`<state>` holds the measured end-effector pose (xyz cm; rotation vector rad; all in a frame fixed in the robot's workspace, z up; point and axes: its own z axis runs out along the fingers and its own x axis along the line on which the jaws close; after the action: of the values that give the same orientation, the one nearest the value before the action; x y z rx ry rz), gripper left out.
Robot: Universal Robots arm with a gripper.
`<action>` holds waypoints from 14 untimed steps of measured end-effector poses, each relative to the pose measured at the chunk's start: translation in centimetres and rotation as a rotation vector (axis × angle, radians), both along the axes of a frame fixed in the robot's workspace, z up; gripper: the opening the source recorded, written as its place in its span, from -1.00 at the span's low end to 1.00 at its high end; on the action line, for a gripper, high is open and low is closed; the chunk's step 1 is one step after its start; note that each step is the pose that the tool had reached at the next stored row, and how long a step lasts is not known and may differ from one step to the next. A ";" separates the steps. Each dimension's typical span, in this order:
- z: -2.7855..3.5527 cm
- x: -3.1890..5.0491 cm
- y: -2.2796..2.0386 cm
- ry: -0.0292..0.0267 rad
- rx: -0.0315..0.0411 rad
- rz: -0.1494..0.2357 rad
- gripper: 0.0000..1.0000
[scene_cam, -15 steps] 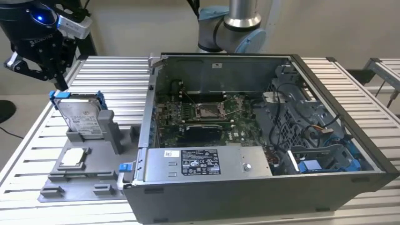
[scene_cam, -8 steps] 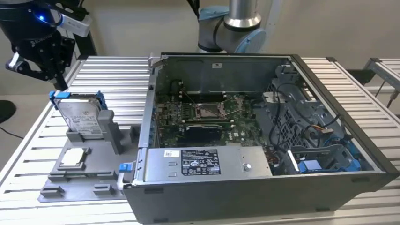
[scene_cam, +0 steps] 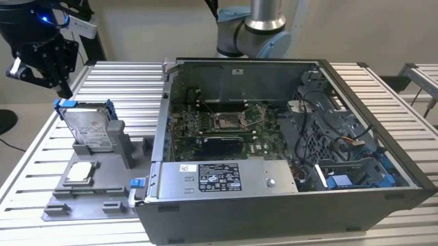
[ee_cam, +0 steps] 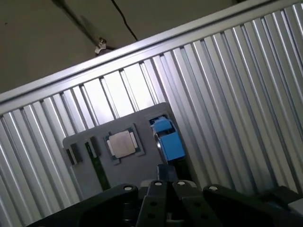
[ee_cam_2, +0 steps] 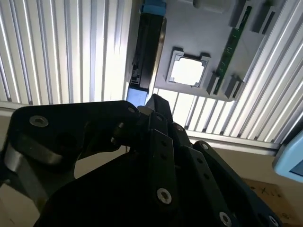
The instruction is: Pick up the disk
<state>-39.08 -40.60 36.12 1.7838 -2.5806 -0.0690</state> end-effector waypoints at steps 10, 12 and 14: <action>-0.04 -0.38 0.00 -0.0006 0.0216 0.095 -1.00; -0.04 -0.44 0.00 -0.0005 0.0247 0.116 -1.00; -0.05 -0.49 0.00 -0.0004 0.0279 0.139 -1.00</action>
<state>-39.58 -40.60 36.07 1.9670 -2.4596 -0.1045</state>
